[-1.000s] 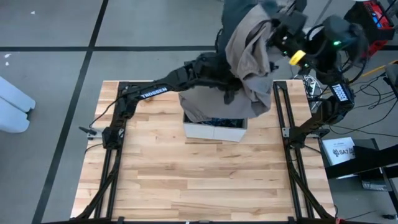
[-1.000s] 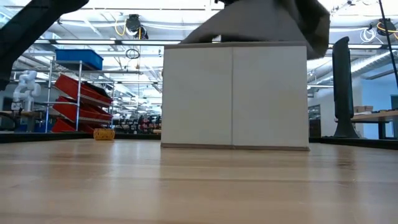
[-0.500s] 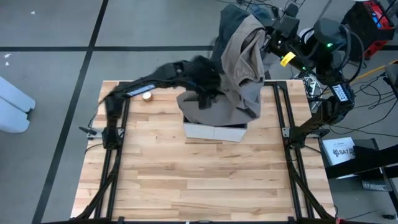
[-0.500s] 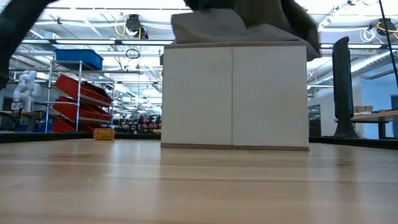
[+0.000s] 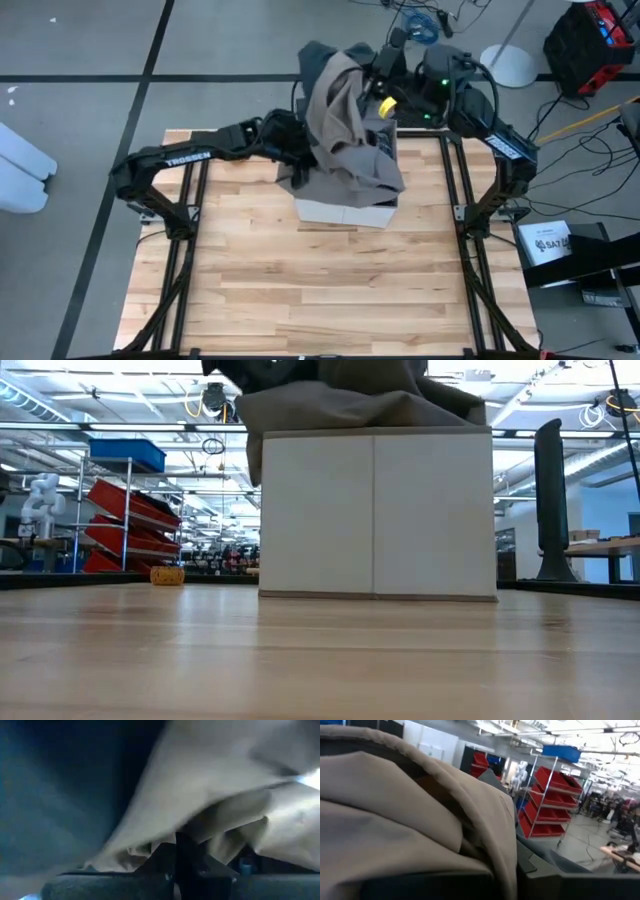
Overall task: Sort clothes
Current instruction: Put the green and brown jacket into the laundry organizer
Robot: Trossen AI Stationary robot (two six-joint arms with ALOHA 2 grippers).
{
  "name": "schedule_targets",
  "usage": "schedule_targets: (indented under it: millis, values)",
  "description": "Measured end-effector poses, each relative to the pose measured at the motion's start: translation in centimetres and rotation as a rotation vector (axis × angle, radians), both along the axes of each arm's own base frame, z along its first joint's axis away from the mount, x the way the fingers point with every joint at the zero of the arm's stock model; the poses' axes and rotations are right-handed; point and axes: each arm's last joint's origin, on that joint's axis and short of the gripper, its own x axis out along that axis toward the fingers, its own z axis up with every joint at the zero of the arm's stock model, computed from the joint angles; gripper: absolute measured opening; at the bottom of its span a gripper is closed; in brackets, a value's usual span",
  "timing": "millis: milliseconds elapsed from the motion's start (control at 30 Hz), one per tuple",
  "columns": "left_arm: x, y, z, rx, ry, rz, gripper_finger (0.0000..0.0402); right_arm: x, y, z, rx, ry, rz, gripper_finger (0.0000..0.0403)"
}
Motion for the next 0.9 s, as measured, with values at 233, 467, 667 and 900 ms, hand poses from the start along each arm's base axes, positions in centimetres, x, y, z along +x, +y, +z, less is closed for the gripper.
schedule_targets:
  millis: [233, 467, 667, 900]
  values:
    - [-0.1, 0.1, -3.3, -0.029, 0.091, 0.042, 0.0010, 0.4, -0.9, -0.4, 0.028, 0.003, -0.028, 0.0006]
    - [-1.0, -1.1, -1.4, 0.082, 0.041, -0.058, 0.0030, -0.3, -1.0, -0.3, 0.036, 0.025, -0.035, 0.0006]
    - [-2.3, -2.5, 2.2, 0.142, -0.059, -0.051, 0.0130, -0.5, -1.0, -0.4, 0.028, 0.042, -0.038, 0.0006]
    - [-5.9, -3.8, 4.9, 0.167, -0.084, -0.031, 0.0217, -0.5, -1.0, -0.3, 0.021, 0.040, -0.039, 0.0006]
